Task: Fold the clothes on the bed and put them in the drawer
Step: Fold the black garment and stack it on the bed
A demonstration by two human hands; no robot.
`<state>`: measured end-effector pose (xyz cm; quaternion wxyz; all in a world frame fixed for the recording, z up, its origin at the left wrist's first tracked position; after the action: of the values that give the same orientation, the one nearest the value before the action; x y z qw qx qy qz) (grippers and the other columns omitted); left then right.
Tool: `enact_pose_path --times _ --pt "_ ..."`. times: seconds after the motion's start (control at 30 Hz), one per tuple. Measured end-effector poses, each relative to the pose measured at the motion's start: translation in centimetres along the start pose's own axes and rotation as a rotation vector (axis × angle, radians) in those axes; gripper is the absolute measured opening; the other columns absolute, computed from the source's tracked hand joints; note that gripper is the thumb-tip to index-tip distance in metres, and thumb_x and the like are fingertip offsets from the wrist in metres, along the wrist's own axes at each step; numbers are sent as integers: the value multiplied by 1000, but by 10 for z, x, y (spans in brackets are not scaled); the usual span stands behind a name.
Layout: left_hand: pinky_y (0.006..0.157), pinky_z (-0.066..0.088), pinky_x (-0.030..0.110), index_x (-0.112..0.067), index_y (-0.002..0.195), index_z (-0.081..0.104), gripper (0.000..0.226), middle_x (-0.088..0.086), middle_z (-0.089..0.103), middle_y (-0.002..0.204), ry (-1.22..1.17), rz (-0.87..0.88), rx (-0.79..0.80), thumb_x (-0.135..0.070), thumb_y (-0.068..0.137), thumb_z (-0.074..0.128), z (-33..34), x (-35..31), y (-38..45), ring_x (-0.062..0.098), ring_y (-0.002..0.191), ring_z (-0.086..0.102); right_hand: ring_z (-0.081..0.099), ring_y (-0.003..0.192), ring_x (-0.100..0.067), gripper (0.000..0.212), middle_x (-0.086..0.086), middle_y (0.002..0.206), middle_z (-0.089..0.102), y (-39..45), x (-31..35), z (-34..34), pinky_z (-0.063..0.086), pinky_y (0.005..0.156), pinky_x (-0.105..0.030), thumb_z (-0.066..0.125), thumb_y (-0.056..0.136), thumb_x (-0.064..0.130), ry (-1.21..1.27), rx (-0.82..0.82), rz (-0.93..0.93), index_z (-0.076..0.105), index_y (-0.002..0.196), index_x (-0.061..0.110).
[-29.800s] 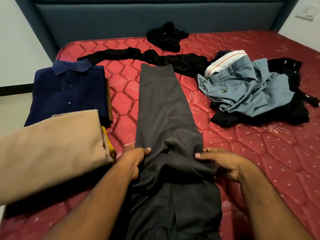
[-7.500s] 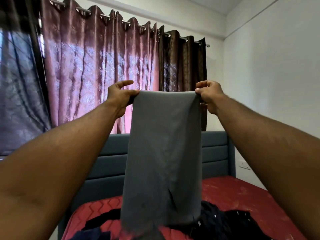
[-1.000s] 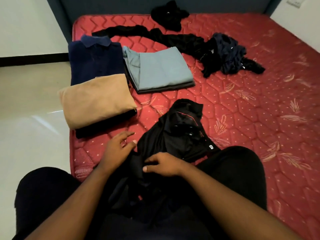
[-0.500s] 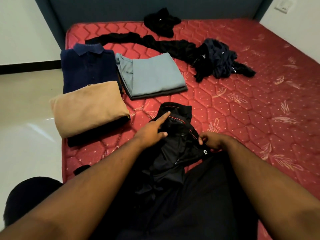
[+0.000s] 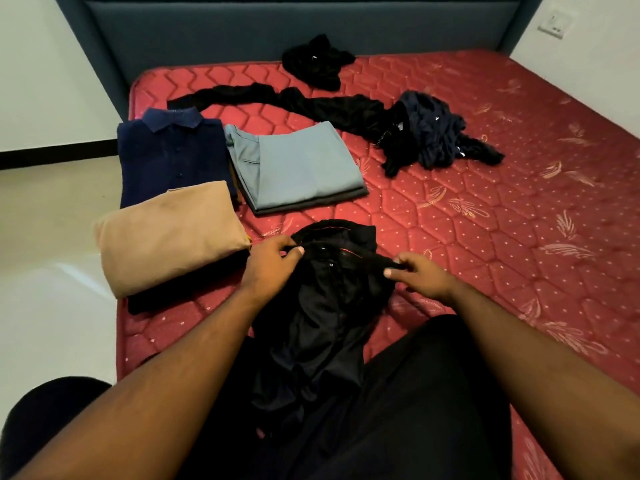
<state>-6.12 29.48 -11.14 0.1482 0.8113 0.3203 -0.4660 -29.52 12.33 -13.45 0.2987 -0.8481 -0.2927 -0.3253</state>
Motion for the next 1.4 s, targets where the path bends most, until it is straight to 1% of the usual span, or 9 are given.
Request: enact_pose_path --times 0.1,0.2,0.33,0.53,0.73,1.0,1.17,1.27,1.4 --pt "66 58 45 -23 76 69 12 1 69 70 -153 3 -142 -35 76 69 -34 -18 -7 27 67 66 49 61 -15 17 -5 69 51 -11 33 -10 43 49 -23 67 89 10 333 -215 -11 51 83 10" --pt "65 51 29 -18 83 68 12 -6 67 71 -204 57 -302 -25 78 75 -66 -47 -15 7 64 62 56 62 -10 39 6 70 60 -32 80 -21 48 56 -27 74 79 5 451 -482 -109 51 106 22" --pt "58 37 12 -22 111 57 40 4 58 70 -142 155 -418 -12 76 75 -90 -90 -28 10 66 53 57 63 -4 47 12 73 59 -54 149 -16 48 63 -26 75 71 11 312 -661 -227 53 109 29" --pt "66 50 30 -26 110 58 49 6 60 72 -478 106 -326 -15 71 84 -89 -123 -33 13 64 60 53 66 -12 35 -1 74 55 -51 215 10 46 62 -26 69 72 -3 547 -577 -257 58 87 27" --pt "72 61 36 -1 93 71 13 16 74 84 -1032 -96 -74 1 80 72 -80 -117 -49 28 77 71 57 65 -6 45 -3 79 52 -58 234 32 51 62 -19 59 79 -19 946 -268 -315 62 107 16" --pt "74 60 36 4 96 65 28 23 71 94 -1003 -48 44 -8 74 76 -73 -115 -58 32 84 70 65 70 -15 17 -17 105 56 -59 232 3 53 59 -21 70 78 -10 755 -344 -450 70 86 5" --pt "85 57 42 1 103 65 29 18 73 98 -785 45 65 3 76 76 -84 -123 -55 30 93 71 48 50 -14 5 -3 63 59 -52 245 -14 39 47 -23 71 84 9 574 -274 -475 70 80 11" --pt "84 57 36 -4 101 69 21 11 75 95 -687 155 17 4 81 72 -106 -136 -49 23 90 72 51 56 -11 14 -6 75 61 -33 220 -37 41 53 -22 60 92 6 549 -274 -415 71 94 15" --pt "87 57 34 -8 104 70 18 7 75 97 -523 284 -6 -1 87 67 -134 -159 -41 22 94 72 60 97 6 51 11 115 62 -4 176 -14 50 82 -15 49 91 -12 424 38 -307 60 116 30"
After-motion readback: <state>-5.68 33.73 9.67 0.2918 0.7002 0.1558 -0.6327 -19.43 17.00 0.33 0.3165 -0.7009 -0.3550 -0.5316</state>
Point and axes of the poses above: each hand's wrist, its own y-axis towards the middle knuckle, its own z-axis out of the palm, x = y × z, the point moved 8 cm from there along y, towards the middle knuckle
